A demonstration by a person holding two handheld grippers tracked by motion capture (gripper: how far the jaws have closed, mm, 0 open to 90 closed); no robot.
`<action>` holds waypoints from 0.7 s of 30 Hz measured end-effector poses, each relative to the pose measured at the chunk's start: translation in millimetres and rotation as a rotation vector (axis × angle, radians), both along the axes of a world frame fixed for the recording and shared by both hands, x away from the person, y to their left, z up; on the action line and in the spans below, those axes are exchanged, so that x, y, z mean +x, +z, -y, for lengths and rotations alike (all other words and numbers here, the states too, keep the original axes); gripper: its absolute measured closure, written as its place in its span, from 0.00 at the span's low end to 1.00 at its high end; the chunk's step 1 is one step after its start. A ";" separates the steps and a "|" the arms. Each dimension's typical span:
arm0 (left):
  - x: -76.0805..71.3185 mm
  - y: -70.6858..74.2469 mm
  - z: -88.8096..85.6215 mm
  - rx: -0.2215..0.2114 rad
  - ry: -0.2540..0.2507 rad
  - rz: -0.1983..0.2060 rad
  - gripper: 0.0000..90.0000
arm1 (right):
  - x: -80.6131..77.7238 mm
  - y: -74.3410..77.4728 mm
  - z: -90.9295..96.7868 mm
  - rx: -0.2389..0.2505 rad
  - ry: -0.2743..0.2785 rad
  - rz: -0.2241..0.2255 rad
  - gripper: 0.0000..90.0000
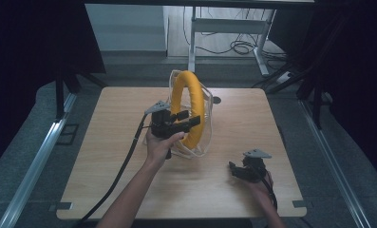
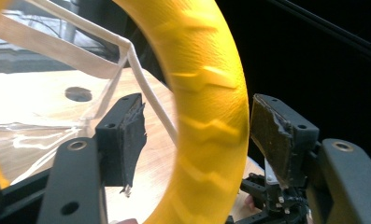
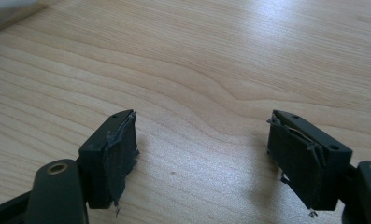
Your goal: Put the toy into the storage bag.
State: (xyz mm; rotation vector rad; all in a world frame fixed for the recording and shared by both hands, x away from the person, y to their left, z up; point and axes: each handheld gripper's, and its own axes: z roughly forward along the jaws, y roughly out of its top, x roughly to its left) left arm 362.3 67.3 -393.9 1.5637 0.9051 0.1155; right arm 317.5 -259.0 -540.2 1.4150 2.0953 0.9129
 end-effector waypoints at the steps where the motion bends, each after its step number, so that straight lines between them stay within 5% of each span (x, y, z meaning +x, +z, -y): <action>1: -1.7 1.5 -1.2 0.005 0.002 0.009 0.39 | 0.0 0.0 0.0 0.000 0.000 0.000 0.27; 8: -19.2 10.9 -13.3 0.037 -0.007 0.066 0.37 | -0.1 0.3 0.3 0.001 0.003 -0.003 0.27; 10: -29.5 12.3 -23.7 0.078 -0.004 0.088 0.37 | -0.3 0.4 0.2 0.001 0.001 -0.004 0.27; 21: -56.8 -7.1 -65.2 0.157 -0.010 0.045 0.37 | -0.3 0.4 0.3 0.000 -0.004 -0.003 0.27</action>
